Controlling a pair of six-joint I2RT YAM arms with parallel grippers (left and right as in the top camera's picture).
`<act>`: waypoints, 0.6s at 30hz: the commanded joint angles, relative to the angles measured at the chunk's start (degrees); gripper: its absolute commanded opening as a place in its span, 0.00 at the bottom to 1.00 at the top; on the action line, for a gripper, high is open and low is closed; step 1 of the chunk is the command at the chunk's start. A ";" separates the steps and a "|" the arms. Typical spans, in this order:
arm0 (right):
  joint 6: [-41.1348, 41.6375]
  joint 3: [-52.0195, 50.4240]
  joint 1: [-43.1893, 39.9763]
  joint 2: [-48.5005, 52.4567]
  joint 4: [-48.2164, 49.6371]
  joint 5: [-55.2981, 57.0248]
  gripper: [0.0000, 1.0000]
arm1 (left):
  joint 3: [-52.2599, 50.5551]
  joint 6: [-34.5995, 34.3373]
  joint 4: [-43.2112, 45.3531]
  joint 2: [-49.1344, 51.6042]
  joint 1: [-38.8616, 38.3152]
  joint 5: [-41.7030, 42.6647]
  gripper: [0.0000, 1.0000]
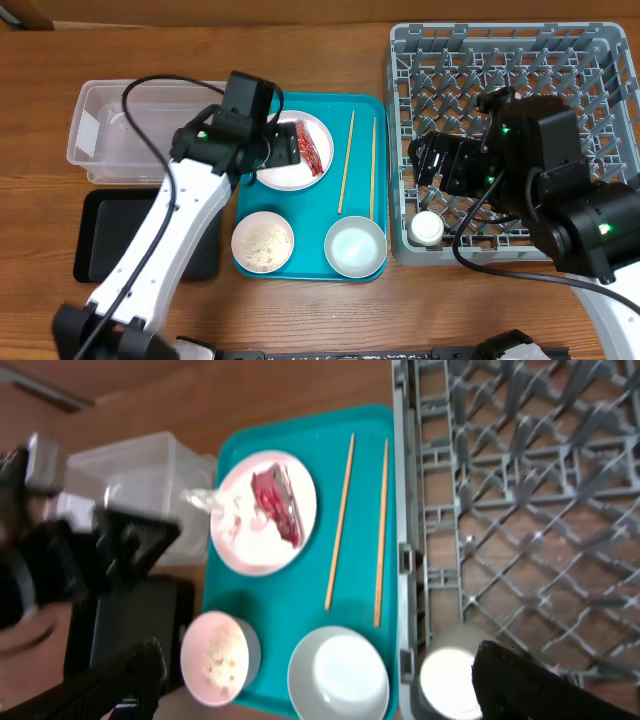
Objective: Sort waste into correct bins and load items into the dishwasher
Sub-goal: 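Grasp the tissue with the left gripper and drop it in the clear bin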
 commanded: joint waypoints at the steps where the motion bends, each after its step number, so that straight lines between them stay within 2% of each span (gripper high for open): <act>1: -1.05 0.55 -0.04 0.39 -0.87 -1.70 1.00 | -1.29 0.57 3.72 6.43 -0.15 -3.76 0.82; 6: -1.03 0.55 -0.04 0.39 -2.99 -1.73 1.00 | -1.27 0.24 9.73 16.92 -0.15 -9.92 0.83; 8: -1.03 0.55 -0.04 0.39 -3.89 -1.73 1.00 | -1.25 0.28 11.85 20.26 -0.15 -9.99 0.83; 11: -1.03 0.55 -0.04 0.39 -4.92 -1.70 1.00 | -1.25 0.24 13.05 23.47 -0.15 -10.67 0.72; 12: -1.03 0.55 -0.04 0.39 -5.11 -1.70 1.00 | -1.25 0.24 13.35 24.09 -0.15 -10.64 0.66; 13: -1.03 0.55 -0.04 0.39 -5.31 -1.70 1.00 | -1.25 0.26 13.64 24.39 -0.15 -10.64 0.56; 14: -1.03 0.55 -0.04 0.39 -5.40 -1.70 1.00 | -1.22 0.26 13.90 24.41 -0.15 -10.62 0.33; 15: -1.03 0.55 -0.04 0.39 -5.49 -1.68 1.00 | -1.16 0.26 14.08 24.39 -0.15 -10.60 0.14; 16: -1.05 0.55 -0.04 0.39 -5.51 -1.68 1.00 | -0.66 0.26 13.73 24.06 -0.15 -10.51 0.04; 18: -1.09 0.55 -0.04 0.39 -5.51 -1.66 1.00 | 0.92 0.28 11.72 23.26 -0.15 -9.38 0.04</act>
